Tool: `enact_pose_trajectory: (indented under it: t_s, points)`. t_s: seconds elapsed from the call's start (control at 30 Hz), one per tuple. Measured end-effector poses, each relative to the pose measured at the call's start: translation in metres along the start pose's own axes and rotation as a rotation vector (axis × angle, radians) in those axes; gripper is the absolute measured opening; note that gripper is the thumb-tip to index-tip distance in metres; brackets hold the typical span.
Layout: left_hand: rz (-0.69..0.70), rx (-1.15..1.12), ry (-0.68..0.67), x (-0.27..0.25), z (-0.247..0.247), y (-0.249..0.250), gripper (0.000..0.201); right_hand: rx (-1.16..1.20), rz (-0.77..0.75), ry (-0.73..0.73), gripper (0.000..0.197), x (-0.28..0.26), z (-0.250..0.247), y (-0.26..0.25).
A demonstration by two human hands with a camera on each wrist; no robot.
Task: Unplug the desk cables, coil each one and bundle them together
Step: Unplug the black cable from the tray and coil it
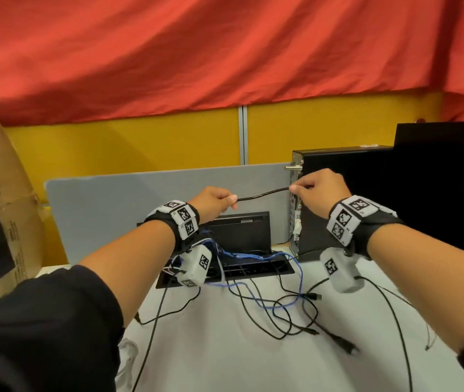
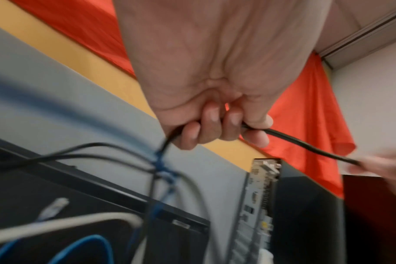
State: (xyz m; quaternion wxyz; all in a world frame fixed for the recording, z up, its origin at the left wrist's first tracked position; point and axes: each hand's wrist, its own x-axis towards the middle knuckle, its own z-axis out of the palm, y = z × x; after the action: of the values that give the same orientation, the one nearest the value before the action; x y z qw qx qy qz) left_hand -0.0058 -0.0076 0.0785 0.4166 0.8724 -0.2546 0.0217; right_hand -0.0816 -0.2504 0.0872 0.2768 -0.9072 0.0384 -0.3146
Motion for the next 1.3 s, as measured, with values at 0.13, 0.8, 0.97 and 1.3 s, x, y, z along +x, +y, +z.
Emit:
enact_pose_trajectory:
  t_s: [0.13, 0.8, 0.97, 1.3]
  points:
    - [-0.02, 0.083, 0.017, -0.004, -0.006, -0.008, 0.026, -0.035, 0.023, 0.041, 0.016, -0.003, -0.001, 0.024]
    - [0.06, 0.186, 0.111, -0.005, -0.015, -0.018, 0.021, -0.347, 0.177, -0.157, 0.026, -0.021, 0.001, 0.038]
    - [0.139, 0.154, 0.049, -0.008, 0.01, 0.003, 0.022, -0.109, -0.125, -0.319, 0.033, -0.039, 0.029, -0.02]
    - [-0.1, -0.196, -0.274, -0.024, 0.003, 0.013, 0.026, -0.221, -0.38, -0.18, 0.027, -0.044, 0.025, -0.026]
